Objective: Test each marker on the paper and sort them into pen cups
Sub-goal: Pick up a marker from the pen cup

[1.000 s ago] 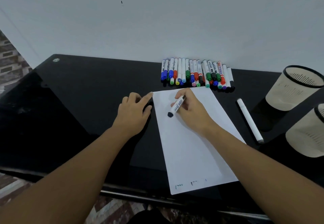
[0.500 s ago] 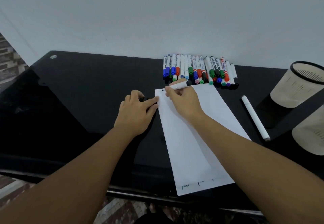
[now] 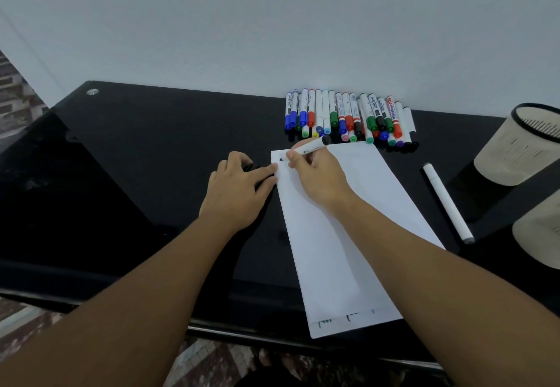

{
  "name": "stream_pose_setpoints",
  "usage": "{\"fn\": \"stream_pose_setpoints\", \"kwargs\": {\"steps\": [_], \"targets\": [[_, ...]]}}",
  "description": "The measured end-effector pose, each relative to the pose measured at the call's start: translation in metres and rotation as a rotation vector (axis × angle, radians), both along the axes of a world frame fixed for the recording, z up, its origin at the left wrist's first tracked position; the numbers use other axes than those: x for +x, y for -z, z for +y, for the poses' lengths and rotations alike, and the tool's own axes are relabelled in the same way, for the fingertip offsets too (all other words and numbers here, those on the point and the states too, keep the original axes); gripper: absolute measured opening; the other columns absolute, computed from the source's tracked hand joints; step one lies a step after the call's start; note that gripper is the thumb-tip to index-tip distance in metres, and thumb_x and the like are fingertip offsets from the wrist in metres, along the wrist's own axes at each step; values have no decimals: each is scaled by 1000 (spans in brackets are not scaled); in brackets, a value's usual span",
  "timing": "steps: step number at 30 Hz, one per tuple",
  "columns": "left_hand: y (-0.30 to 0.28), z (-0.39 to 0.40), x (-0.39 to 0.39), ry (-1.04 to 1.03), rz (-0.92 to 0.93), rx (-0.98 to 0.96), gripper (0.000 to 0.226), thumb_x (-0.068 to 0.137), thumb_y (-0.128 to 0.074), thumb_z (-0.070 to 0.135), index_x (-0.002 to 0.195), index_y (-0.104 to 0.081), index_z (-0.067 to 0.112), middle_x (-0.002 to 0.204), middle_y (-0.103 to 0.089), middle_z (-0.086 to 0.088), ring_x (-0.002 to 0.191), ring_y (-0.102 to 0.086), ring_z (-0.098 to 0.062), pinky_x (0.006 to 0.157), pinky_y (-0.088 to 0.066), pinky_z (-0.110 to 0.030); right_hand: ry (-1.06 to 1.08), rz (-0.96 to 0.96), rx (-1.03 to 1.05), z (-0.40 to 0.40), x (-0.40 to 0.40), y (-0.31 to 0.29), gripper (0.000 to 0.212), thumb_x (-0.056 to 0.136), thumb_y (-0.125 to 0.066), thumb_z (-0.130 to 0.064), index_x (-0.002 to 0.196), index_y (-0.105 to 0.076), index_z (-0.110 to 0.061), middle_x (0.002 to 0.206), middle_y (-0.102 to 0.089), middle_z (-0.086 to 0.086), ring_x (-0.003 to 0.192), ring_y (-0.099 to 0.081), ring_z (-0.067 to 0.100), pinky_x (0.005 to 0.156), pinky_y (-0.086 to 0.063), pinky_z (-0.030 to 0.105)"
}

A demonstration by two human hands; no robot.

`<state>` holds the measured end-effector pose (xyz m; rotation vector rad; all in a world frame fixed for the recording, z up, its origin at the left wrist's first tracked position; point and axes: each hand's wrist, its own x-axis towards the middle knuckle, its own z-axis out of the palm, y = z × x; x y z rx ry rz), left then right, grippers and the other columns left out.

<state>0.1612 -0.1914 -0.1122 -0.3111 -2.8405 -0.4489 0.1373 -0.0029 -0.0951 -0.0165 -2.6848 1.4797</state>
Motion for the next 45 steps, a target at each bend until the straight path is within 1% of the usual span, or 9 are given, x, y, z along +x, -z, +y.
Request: {"fn": "stream_pose_setpoints", "kwargs": {"steps": [6, 12, 15, 20, 23, 27, 32, 42, 45], "targets": [[0, 1, 0, -3, 0, 4, 45, 99, -38, 60, 139, -54, 51, 125, -40, 4, 104, -39, -13, 93, -39, -35, 7, -3, 47, -1, -2, 1, 24, 104, -54, -46, 114, -67, -30, 103, -71, -10, 103, -64, 13, 96, -54, 42], [-1, 1, 0, -4, -12, -4, 44, 100, -38, 59, 140, -53, 51, 127, -39, 4, 107, -41, -13, 93, -36, -33, 7, -9, 85, -2, -2, 1, 27, 104, -54, -46, 117, -67, -26, 106, -71, -7, 104, -65, 15, 95, -54, 39], [0, 0, 0, -1, 3, 5, 43, 100, -40, 59, 139, -54, 51, 126, -40, 4, 103, -35, -10, 93, -35, -32, 45, -14, 75, 0, -2, 0, 30, 105, -54, -46, 117, -68, -22, 106, -71, -6, 103, -64, 15, 92, -52, 35], [1, 0, 0, -3, 15, 13, 41, 100, -41, 59, 138, -55, 51, 125, -41, 5, 100, -33, -10, 91, -33, -31, 31, -19, 71, 0, -1, -1, 29, 105, -53, -46, 117, -68, -24, 107, -71, -6, 104, -64, 15, 93, -52, 37], [1, -1, 0, -3, 20, 18, 41, 100, -42, 58, 138, -56, 51, 125, -42, 4, 100, -34, -10, 91, -37, -33, 11, -16, 74, -1, 0, -2, 29, 105, -53, -44, 120, -66, -22, 106, -71, -3, 104, -64, 15, 93, -53, 37], [1, 1, 0, -4, 6, 11, 41, 100, -41, 58, 139, -54, 51, 127, -41, 4, 101, -33, -10, 94, -37, -34, 17, -15, 50, 1, 3, 0, 28, 104, -54, -44, 118, -63, -20, 104, -70, -3, 101, -64, 14, 91, -53, 37], [1, 0, 0, -4, 17, 24, 43, 99, -40, 59, 138, -55, 51, 125, -41, 4, 100, -34, -10, 93, -37, -34, 55, -9, -6, 2, 0, 1, 29, 105, -53, -45, 108, -66, -20, 98, -70, -6, 98, -64, 11, 92, -53, 38], [0, 0, 1, -1, 5, 14, 42, 100, -41, 58, 139, -54, 51, 127, -40, 4, 104, -39, -12, 94, -37, -33, 42, -22, 46, 2, -1, 2, 27, 105, -52, -44, 117, -65, -23, 101, -70, -7, 100, -64, 11, 87, -50, 31], [1, 0, 1, 2, 20, 19, 41, 100, -42, 58, 139, -55, 50, 126, -41, 4, 101, -35, -10, 94, -39, -34, 30, -19, 50, 2, -1, 2, 26, 105, -53, -43, 118, -64, -23, 102, -70, -6, 100, -64, 12, 88, -51, 33]]}}
